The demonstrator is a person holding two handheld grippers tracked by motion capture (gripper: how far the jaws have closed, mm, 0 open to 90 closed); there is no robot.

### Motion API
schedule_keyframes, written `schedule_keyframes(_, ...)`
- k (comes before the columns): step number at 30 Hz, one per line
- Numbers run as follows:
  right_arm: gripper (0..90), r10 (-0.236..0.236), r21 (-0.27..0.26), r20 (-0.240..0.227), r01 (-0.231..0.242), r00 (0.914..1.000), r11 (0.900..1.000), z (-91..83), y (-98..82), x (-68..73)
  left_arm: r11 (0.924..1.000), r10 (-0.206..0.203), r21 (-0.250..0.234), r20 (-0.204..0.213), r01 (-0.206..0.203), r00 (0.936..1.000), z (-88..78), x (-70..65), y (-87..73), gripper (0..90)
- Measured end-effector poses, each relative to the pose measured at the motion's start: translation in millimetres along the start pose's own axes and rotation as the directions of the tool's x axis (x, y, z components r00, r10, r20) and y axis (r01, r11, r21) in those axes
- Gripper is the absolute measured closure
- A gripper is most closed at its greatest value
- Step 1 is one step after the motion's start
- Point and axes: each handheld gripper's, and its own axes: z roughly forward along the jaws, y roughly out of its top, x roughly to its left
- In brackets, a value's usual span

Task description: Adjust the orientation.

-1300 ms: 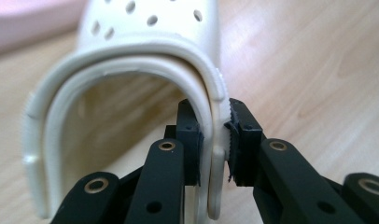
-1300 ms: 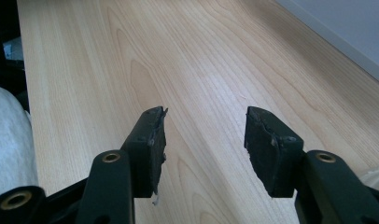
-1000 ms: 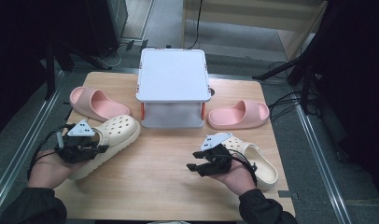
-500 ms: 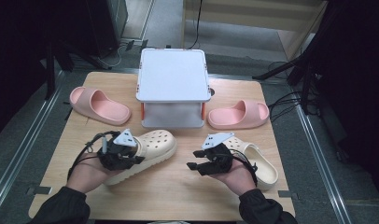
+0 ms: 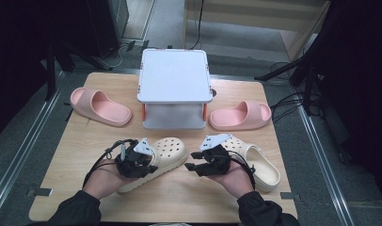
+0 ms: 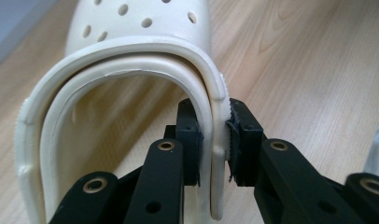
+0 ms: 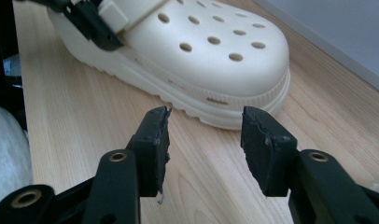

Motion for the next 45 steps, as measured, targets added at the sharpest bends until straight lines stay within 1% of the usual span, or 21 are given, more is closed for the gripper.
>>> schedule_keyframes(1, 54.6, 0.002, -0.006, 0.001, -0.002, 1.0, 1.0, 2.1, 1.1, 1.0, 1.0, -0.009, 0.005, 0.017, 0.008, 0.9998, 1.7, 0.9, -1.1, 76.4)
schedule_keyframes(5, 58.3, 0.007, -0.018, -0.003, -0.007, 1.0, 1.0, 4.5, 2.2, 2.3, 0.9999, -0.016, 0.002, 0.03, 0.016, 0.9994, 1.6, 2.2, -2.2, 75.8)
schedule_keyframes(8, 61.8, 0.01, -0.024, -0.001, -0.01, 1.0, 1.0, 7.2, 3.1, 2.4, 0.9999, -0.011, 0.008, 0.045, 0.011, 0.9989, 0.0, 3.3, -2.9, 68.5)
schedule_keyframes(15, 67.0, 0.022, -0.016, 0.001, -0.022, 0.9998, 1.0, 10.2, 3.8, 2.8, 0.9986, -0.038, -0.033, 0.062, 0.04, 0.9974, -25.4, 9.7, -7.6, 64.3)
schedule_keyframes(16, 68.4, 0.027, -0.02, 0.001, -0.027, 0.9996, 0.999, 10.0, 4.2, 3.5, 0.9977, -0.042, -0.051, 0.046, 0.045, 0.9981, -34.6, 11.5, -9.6, 65.7)
schedule_keyframes(19, 70.2, 0.029, -0.025, 0.002, -0.029, 0.9996, 0.999, 10.3, 4.6, 4.2, 0.9966, -0.053, -0.061, 0.041, 0.055, 0.9978, -44.2, 16.0, -13.0, 67.9)
schedule_keyframes(21, 72.5, 0.029, -0.028, -0.001, -0.029, 0.9996, 0.999, 12.2, 5.4, 5.6, 0.9948, -0.078, -0.063, 0.038, 0.08, 0.9962, -53.6, 25.4, -20.1, 76.8)
schedule_keyframes(23, 73.9, 0.028, -0.024, -0.004, -0.028, 0.9996, 0.999, 13.9, 6.0, 7.5, 0.9946, -0.083, -0.06, 0.035, 0.085, 0.9959, -55.6, 28.9, -22.3, 79.5)
schedule_keyframes(25, 76.3, 0.023, -0.022, -0.004, -0.023, 0.9997, 0.999, 15.8, 6.6, 9.1, 0.9937, -0.101, -0.048, 0.002, 0.101, 0.9949, -60.2, 38.7, -27.6, 81.3)
schedule_keyframes(26, 76.3, 0.023, -0.022, -0.004, -0.023, 0.9997, 0.999, 15.8, 6.6, 9.1, 0.9937, -0.101, -0.048, 0.002, 0.101, 0.9949, -60.2, 38.7, -27.6, 81.8)
schedule_keyframes(28, 79.1, 0.024, -0.013, -0.012, -0.024, 0.9997, 1.0, 18.9, 7.4, 11.5, 0.991, -0.129, -0.04, -0.022, 0.128, 0.9915, -59.6, 51.1, -33.3, 83.5)
schedule_keyframes(30, 80.1, 0.025, -0.01, -0.013, -0.025, 0.9996, 1.0, 20.1, 7.7, 12.3, 0.9901, -0.137, -0.035, -0.032, 0.136, 0.9901, -58.6, 55.1, -35.4, 85.2)
schedule_keyframes(31, 81.6, 0.026, -0.006, -0.016, -0.026, 0.9995, 1.0, 22.1, 7.9, 13.6, 0.9879, -0.154, -0.026, -0.043, 0.153, 0.9872, -56.2, 62.9, -38.9, 85.8)
schedule_keyframes(32, 81.6, 0.026, -0.006, -0.016, -0.026, 0.9995, 1.0, 22.1, 7.9, 13.6, 0.9879, -0.154, -0.026, -0.043, 0.153, 0.9872, -56.2, 62.9, -38.9, 86.4)
schedule_keyframes(33, 82.2, 0.034, -0.001, -0.019, -0.034, 0.9992, 0.999, 24.4, 8.1, 14.6, 0.984, -0.178, -0.012, -0.039, 0.178, 0.9832, -50.4, 71.9, -42.4, 87.5)
schedule_keyframes(34, 82.1, 0.037, 0.005, -0.024, -0.037, 0.999, 0.999, 25.4, 8.1, 14.9, 0.984, -0.178, -0.012, -0.039, 0.178, 0.9832, -50.4, 71.9, -42.4, 88.1)
schedule_keyframes(35, 81.7, 0.037, 0.011, -0.032, -0.037, 0.9988, 0.999, 27.1, 8.0, 14.6, 0.9818, -0.188, 0.021, -0.039, 0.189, 0.9814, -42.8, 77.3, -43.9, 88.3)
schedule_keyframes(36, 81.5, 0.04, 0.02, -0.044, -0.04, 0.9982, 0.999, 28.8, 7.8, 14.2, 0.9818, -0.188, 0.021, -0.039, 0.189, 0.9814, -42.8, 77.3, -43.9, 88.6)
schedule_keyframes(38, 81.5, 0.039, 0.035, -0.053, -0.037, 0.9978, 0.999, 31.6, 7.2, 14.7, 0.982, -0.174, 0.067, -0.044, 0.177, 0.9838, -30.5, 80.9, -44.9, 88.6)
schedule_keyframes(40, 81.5, 0.04, 0.044, -0.056, -0.038, 0.9976, 0.998, 32.9, 7.0, 15.3, 0.9818, -0.169, 0.08, -0.051, 0.172, 0.9844, -26.5, 80.9, -45.3, 88.6)
schedule_keyframes(45, 80.6, 0.023, 0.08, -0.024, -0.021, 0.9995, 0.997, 45.6, 8.1, 15.9, 0.9829, -0.164, 0.077, -0.046, 0.167, 0.9854, -22.4, 80.9, -47.3, 88.8)
